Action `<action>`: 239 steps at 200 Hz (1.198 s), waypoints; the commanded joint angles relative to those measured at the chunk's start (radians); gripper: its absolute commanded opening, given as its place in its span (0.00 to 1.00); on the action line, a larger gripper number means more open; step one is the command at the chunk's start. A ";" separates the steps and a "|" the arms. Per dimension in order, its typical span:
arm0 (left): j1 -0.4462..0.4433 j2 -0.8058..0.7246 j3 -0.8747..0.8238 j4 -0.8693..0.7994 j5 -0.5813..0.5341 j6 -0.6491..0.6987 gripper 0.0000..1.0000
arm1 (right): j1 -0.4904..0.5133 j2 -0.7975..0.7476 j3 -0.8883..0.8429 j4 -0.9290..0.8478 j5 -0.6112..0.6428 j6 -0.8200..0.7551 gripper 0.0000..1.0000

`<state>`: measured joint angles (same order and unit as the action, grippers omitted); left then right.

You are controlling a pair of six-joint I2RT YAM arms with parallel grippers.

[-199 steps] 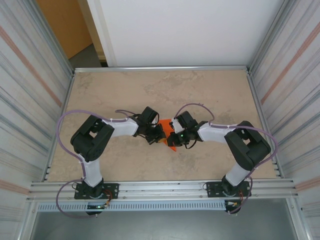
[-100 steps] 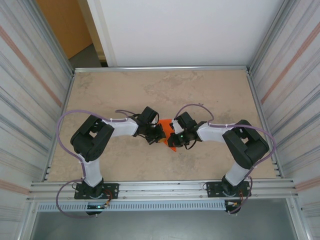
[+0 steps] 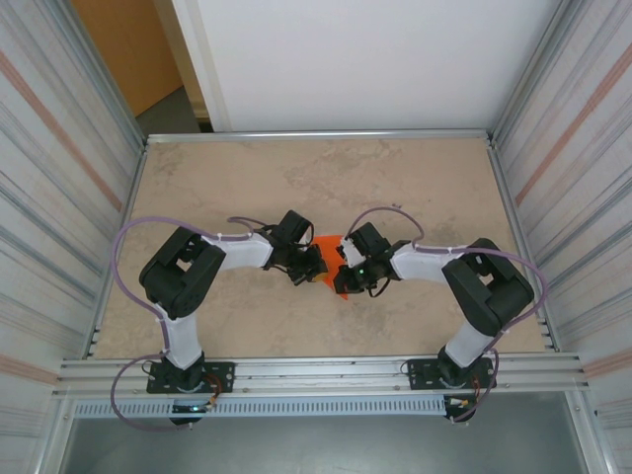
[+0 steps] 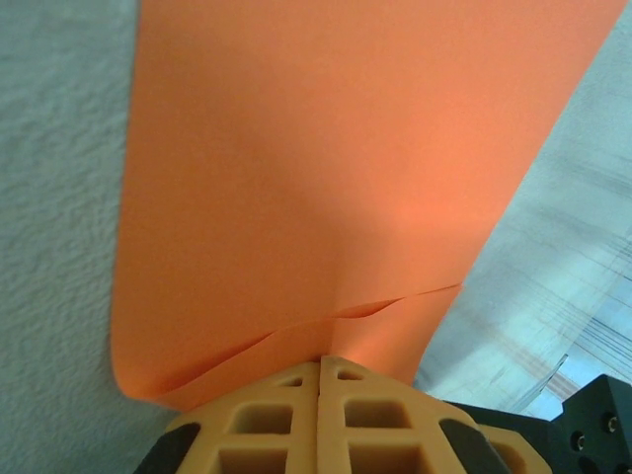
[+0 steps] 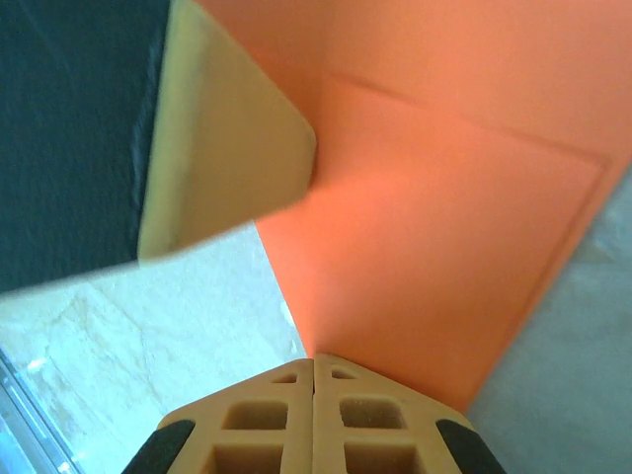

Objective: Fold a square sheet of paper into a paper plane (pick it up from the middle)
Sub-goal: Third fold the triangle at the center of the table.

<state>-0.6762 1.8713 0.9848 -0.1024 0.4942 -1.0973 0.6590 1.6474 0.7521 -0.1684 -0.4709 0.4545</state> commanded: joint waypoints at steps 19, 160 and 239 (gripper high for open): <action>0.016 0.062 -0.068 -0.151 -0.109 0.014 0.02 | -0.004 -0.089 -0.086 -0.130 0.003 0.009 0.02; 0.010 0.042 -0.032 -0.123 -0.074 0.019 0.02 | -0.007 -0.061 0.037 -0.034 0.049 0.076 0.01; 0.013 -0.048 -0.048 0.041 -0.019 0.054 0.04 | -0.004 0.051 0.014 -0.095 0.122 0.081 0.00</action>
<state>-0.6735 1.8648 0.9802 -0.0841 0.5049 -1.0786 0.6559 1.6543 0.7776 -0.2100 -0.4156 0.5163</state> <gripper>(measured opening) 0.049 0.044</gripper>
